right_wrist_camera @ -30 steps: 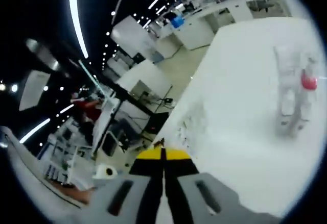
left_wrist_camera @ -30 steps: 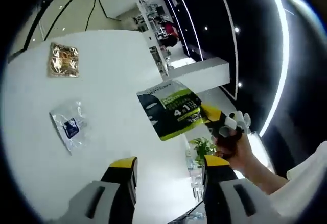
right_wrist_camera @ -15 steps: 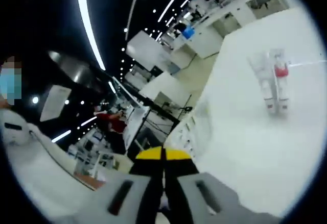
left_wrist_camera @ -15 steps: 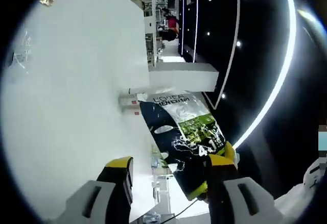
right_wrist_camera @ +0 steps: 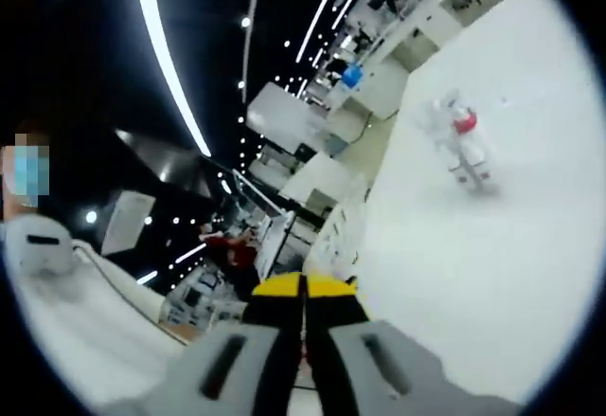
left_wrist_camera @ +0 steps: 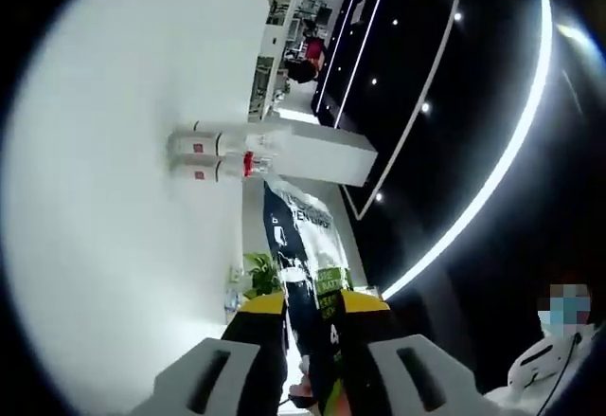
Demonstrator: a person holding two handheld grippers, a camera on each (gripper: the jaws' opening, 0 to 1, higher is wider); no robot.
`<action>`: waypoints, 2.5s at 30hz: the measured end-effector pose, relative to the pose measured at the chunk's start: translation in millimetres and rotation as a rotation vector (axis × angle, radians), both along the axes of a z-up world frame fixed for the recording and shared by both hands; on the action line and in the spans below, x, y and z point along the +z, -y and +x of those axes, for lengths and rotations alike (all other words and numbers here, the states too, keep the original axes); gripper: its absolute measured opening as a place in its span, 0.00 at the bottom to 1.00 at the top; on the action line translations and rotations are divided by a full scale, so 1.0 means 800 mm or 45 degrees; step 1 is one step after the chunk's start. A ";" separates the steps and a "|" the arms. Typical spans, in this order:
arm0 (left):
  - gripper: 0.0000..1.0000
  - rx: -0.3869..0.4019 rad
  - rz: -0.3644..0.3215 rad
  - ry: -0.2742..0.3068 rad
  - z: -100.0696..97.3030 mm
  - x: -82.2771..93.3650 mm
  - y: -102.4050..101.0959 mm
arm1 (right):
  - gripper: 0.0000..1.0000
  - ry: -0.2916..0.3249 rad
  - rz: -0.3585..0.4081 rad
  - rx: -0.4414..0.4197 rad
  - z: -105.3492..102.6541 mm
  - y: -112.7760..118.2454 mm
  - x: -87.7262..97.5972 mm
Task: Arrange the skincare products in the storage area until every visible bottle or jar stands upright without overlapping.
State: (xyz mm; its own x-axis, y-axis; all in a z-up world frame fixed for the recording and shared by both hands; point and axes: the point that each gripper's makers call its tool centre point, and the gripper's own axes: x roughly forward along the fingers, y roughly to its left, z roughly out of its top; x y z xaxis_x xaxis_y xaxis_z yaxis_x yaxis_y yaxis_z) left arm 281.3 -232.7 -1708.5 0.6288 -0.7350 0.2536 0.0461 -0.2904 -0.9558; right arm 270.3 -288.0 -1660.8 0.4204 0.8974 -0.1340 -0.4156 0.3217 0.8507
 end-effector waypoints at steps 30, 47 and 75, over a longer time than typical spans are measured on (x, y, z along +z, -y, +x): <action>0.01 -0.475 0.438 0.375 -0.053 0.028 0.086 | 0.21 -0.011 0.221 -0.080 0.030 0.012 -0.012; 0.03 -0.795 0.650 0.505 -0.098 -0.006 0.087 | 0.00 -0.020 0.282 0.009 0.036 0.009 -0.008; 0.02 -0.825 0.600 0.500 -0.099 0.010 0.088 | 0.00 0.042 0.276 -0.010 0.048 0.006 0.007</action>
